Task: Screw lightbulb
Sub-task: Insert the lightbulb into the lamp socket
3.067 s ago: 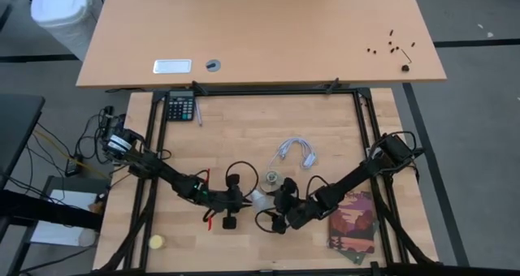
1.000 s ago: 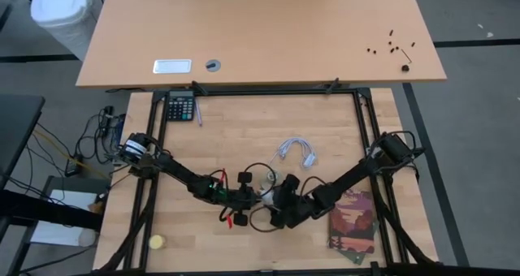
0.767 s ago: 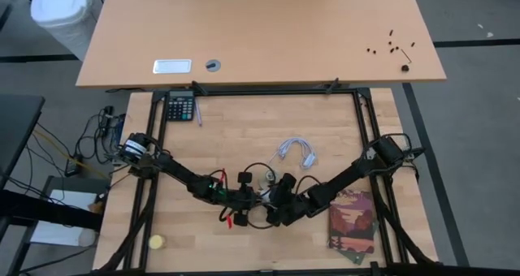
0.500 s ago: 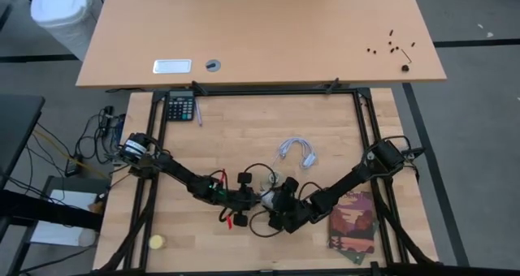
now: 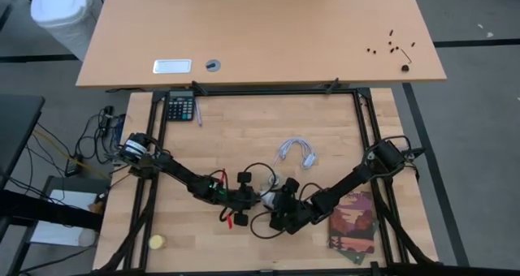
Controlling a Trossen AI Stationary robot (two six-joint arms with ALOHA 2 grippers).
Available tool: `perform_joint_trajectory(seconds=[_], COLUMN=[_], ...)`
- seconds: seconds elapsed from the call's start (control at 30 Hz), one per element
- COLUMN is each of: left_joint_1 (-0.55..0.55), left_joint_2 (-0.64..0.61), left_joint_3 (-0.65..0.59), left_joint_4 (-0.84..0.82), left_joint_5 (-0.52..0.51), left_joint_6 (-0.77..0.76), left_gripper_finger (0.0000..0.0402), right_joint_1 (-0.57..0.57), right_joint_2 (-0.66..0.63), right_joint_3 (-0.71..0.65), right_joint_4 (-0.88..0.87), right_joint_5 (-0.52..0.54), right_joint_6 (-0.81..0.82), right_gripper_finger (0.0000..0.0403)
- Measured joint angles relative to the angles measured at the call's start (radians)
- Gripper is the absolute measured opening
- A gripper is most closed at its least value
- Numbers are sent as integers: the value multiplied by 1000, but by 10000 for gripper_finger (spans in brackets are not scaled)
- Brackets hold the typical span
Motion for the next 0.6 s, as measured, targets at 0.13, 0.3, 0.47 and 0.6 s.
perform_joint_trajectory(seconds=[0.13, 0.3, 0.47, 0.6], left_joint_1=[-1, 0, -2, -2], left_joint_2=[-14, -73, -149, -206], left_joint_3=[0, 16, 33, 33], left_joint_4=[-5, -109, -199, -225], left_joint_5=[6, 6, 12, 18], left_joint_6=[0, 0, -2, -1], left_gripper_finger=[46, 46, 46, 46], right_joint_1=[0, 0, -1, 0], right_joint_2=[-25, -58, -122, -188], right_joint_3=[-2, -2, -2, -2], right_joint_4=[-7, -30, -58, -119], right_joint_5=[-14, -10, -32, -45], right_joint_6=[-23, -38, -65, -77], right_gripper_finger=[273, 284, 276, 275])
